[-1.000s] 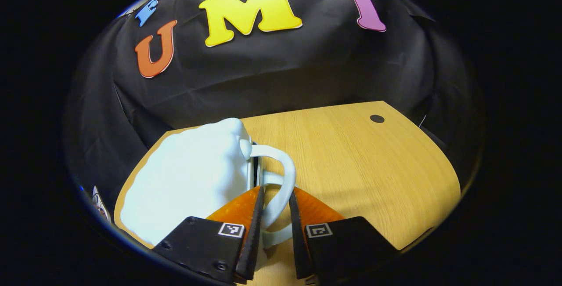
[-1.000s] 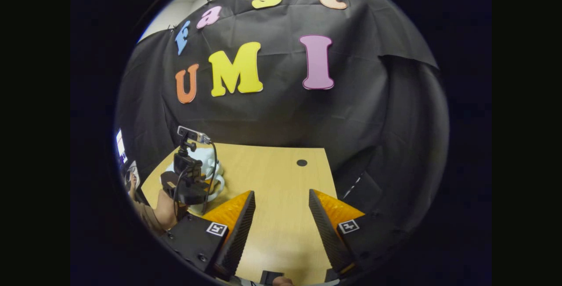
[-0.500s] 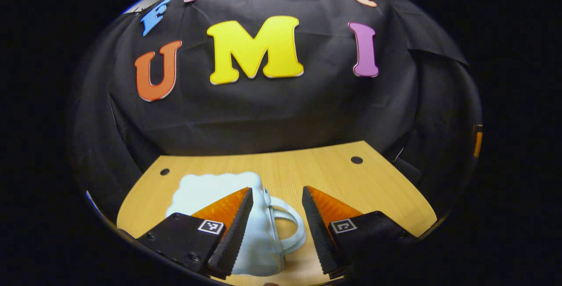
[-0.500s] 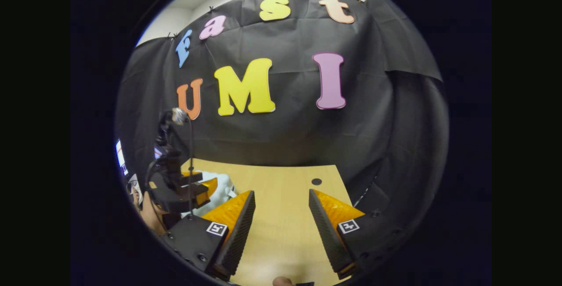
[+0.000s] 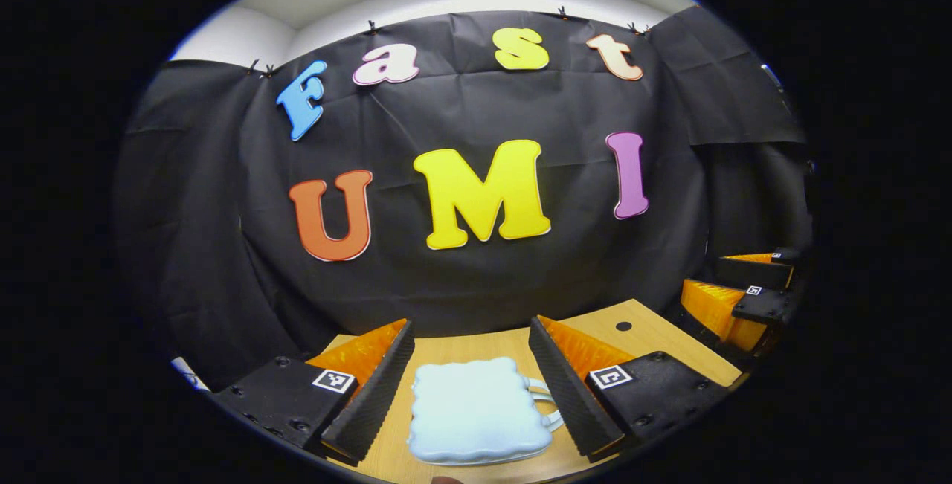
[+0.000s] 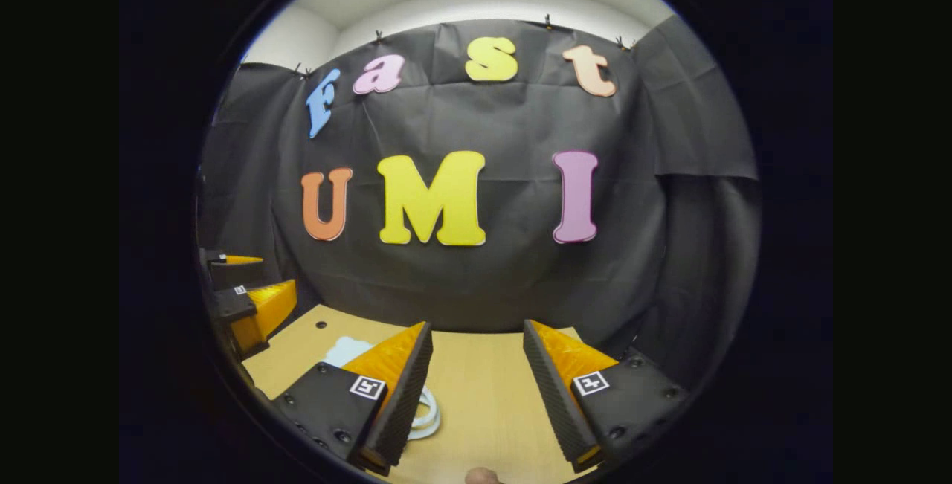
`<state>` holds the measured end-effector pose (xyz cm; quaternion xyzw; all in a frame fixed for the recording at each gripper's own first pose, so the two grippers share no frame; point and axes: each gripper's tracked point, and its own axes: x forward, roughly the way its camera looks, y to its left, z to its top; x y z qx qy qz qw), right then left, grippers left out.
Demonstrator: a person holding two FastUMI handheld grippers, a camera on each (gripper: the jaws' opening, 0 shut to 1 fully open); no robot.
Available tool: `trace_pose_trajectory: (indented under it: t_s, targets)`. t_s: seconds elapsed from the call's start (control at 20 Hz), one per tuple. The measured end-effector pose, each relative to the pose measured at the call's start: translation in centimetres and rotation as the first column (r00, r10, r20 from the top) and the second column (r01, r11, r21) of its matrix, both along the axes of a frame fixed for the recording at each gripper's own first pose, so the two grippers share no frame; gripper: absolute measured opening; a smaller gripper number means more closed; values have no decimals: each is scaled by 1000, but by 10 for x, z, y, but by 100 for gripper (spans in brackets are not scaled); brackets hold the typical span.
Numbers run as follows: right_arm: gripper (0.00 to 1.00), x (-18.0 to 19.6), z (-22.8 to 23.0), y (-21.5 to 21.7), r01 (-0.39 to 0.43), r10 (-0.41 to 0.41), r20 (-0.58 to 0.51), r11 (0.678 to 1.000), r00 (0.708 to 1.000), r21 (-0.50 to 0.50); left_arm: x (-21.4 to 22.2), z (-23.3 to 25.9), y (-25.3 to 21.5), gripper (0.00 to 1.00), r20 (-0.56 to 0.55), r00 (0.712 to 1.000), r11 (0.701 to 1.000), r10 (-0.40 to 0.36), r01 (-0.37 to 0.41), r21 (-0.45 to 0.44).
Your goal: First open the suitcase, pack the skin care products into it, and then close the suitcase.
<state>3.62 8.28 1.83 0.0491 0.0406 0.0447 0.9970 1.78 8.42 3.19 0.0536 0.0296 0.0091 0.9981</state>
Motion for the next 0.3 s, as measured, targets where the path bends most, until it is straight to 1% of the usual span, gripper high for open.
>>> trace_pose_trajectory:
  t_s: [0.1, 0.15, 0.2, 0.3]
  targets:
    - [73, -4, 8, 16, 1, -1, 17, 1000, 1000, -16, -5, -1, 14, 99, -2, 1000, 1000, 18, -18, -23]
    - [70, -5, 12, 24, -6, 7, 21, 1000, 1000, -27, -6, -3, 22, 99, -1, 1000, 999, 25, -25, -36]
    - [73, -7, 12, 33, -18, 18, 22, 999, 1000, -34, -7, -4, 27, 99, 3, 999, 998, 32, -32, -51]
    - [73, -9, 13, 46, -36, 37, 21, 998, 999, -50, -9, -4, 34, 99, 16, 999, 997, 35, -33, -76]
